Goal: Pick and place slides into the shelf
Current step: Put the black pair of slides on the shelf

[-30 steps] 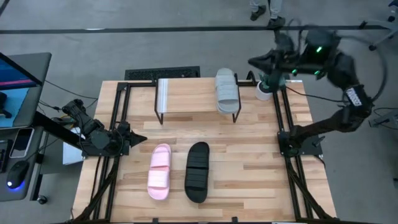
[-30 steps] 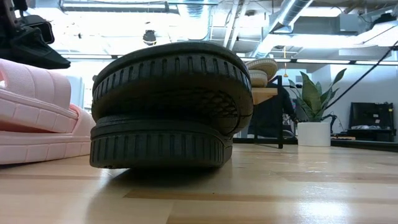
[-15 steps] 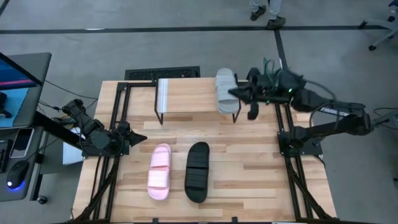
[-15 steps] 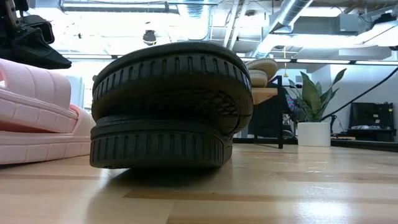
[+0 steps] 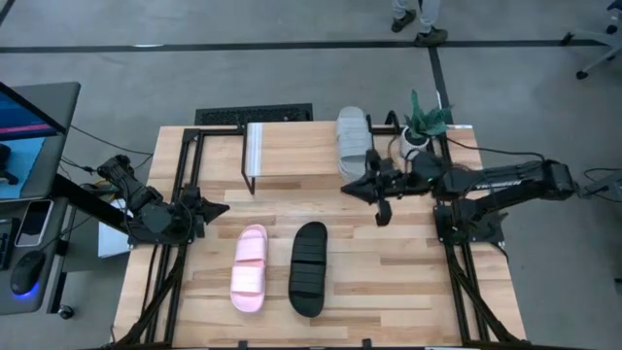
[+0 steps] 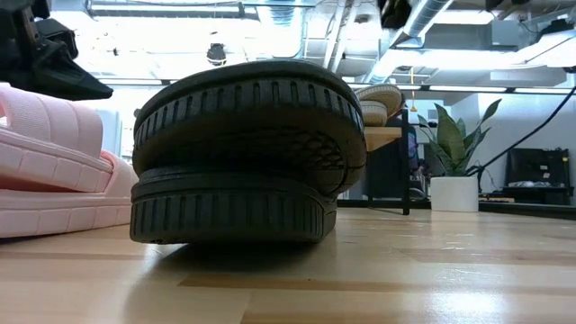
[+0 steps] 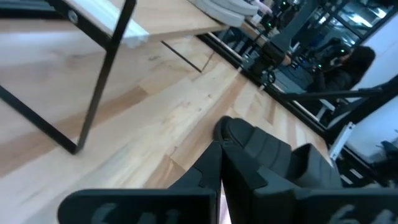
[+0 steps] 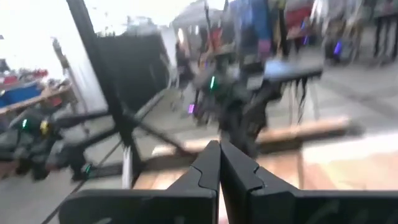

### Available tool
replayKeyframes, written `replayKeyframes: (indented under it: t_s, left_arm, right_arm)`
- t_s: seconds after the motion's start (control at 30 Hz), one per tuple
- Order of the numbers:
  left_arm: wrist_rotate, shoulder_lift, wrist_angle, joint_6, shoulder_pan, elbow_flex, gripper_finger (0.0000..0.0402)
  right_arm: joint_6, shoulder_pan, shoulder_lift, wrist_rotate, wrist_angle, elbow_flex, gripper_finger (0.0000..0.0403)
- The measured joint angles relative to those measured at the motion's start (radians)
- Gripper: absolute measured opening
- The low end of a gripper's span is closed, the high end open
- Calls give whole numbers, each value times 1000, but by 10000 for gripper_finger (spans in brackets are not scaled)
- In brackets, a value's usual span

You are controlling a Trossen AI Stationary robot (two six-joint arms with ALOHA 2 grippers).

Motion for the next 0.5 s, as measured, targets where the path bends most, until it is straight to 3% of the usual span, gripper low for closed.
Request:
replayKeyframes:
  t_s: [0.1,0.23,0.5]
  left_arm:
    - [-25,0,1,30,0,0,0]
    - [-59,0,11,21,0,0,0]
    - [30,0,-1,11,0,0,0]
  right_arm:
    - [75,26,56,-12,19,-1,0]
    - [148,10,95,-111,92,-1,0]
    - [200,-76,114,-395,107,0,0]
